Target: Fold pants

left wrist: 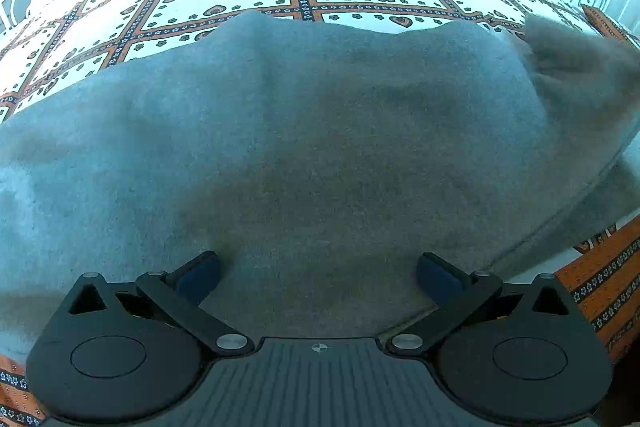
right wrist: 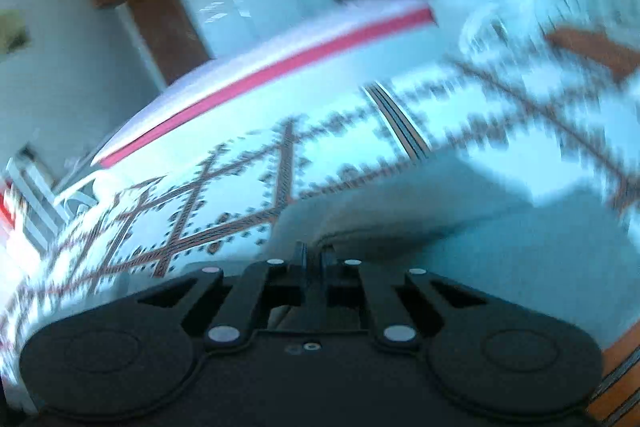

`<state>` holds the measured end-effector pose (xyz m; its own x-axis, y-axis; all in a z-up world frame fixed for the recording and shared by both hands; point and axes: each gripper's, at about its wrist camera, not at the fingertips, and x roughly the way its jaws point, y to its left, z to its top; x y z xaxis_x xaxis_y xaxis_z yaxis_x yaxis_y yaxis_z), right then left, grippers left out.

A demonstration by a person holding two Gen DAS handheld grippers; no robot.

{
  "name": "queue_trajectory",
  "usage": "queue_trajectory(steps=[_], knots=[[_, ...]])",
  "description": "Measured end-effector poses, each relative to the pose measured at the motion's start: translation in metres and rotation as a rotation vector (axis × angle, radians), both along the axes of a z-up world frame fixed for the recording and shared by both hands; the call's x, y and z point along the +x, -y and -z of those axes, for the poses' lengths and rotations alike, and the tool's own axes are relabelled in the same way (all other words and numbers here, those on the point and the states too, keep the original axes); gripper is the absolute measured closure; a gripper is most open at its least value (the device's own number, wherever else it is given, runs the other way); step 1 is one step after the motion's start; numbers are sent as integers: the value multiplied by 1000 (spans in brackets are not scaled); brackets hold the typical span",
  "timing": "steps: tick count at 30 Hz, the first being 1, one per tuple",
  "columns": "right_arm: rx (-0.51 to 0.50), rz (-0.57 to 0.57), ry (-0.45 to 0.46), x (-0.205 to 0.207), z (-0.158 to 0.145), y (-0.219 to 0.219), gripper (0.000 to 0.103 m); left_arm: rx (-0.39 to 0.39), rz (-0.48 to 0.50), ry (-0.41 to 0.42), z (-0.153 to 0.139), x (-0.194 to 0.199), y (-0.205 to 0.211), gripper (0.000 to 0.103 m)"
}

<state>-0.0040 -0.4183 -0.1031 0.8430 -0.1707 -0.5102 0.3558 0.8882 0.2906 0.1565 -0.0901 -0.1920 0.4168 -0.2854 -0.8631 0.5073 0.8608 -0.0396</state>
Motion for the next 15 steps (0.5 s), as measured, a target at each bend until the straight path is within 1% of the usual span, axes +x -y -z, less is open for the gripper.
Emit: queue_trajectory(steps=[1,2,3,4,5,6,7,10,11,13,15], knots=[[-52,-17,2,-6,-5,-8,103,1,0,1,0,0,0,0],[-86,-27,-11,-10,-4,-13,103,3,0,2,0,0,1,0],[-85,-28,-68,-8,4,-11,103,6,0,3,0,0,2,0],[-27,-10,-160,-4,19,-2,103,7,-1,3,0,-1,2,0],[56,25,-187,-6,31,7,103,7,-2,4,0,-1,2,0],[129,55,-160,-12,37,16,103,6,-3,6,-1,-1,1,0],[142,65,-156,-16,40,17,103,6,-1,7,-1,-2,1,0],[156,68,-182,-24,43,15,103,3,4,6,0,-1,0,0],[168,66,-160,-30,41,13,103,3,3,6,-1,-1,0,0],[199,23,-37,-47,29,6,103,8,2,9,0,-2,1,0],[198,24,-18,-57,22,1,103,9,2,8,0,-1,1,0]])
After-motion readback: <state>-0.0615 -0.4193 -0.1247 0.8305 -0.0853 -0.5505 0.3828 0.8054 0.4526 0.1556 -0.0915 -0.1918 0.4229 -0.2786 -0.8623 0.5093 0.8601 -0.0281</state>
